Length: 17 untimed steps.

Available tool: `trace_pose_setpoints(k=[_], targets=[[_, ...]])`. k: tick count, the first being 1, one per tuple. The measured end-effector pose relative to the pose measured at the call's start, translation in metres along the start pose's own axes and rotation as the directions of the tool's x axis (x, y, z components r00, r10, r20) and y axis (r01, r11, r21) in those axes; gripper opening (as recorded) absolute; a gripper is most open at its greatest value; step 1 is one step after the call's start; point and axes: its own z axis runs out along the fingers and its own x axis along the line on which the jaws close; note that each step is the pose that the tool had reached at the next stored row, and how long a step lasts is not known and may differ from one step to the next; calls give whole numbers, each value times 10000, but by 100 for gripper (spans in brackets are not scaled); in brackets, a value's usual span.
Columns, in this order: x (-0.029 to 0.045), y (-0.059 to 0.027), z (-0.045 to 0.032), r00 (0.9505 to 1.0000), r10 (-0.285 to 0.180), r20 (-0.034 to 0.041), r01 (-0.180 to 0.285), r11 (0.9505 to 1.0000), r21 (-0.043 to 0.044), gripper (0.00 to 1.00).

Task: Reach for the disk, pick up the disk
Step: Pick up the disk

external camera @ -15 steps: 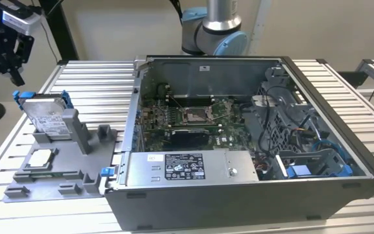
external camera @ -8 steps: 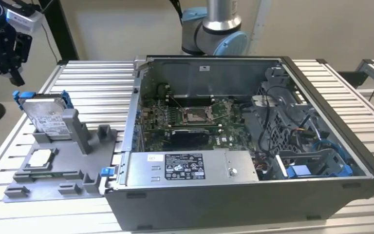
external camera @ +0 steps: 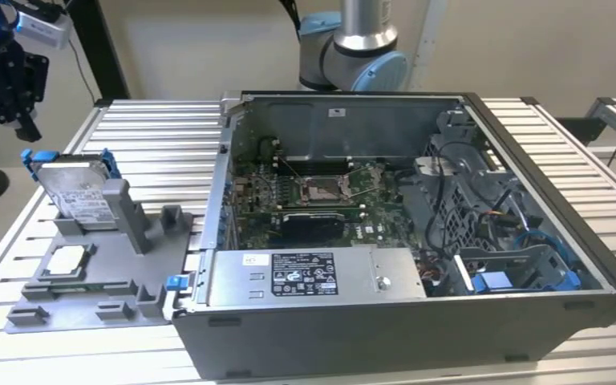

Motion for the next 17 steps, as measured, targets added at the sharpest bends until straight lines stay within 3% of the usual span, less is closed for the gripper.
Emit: trace_pose_setpoints(k=[5, 9, 13, 17], targets=[[0, 0, 2, 9957, -926, -17, 926, 9957, 33, 0], [0, 0, 4, 9856, -1691, -36, 1692, 9856, 51, 0], [0, 0, 5, 9703, -2417, -53, 2418, 9703, 84, 0], [0, 0, 6, 9510, -3092, -72, 3092, 9509, 100, 0]])
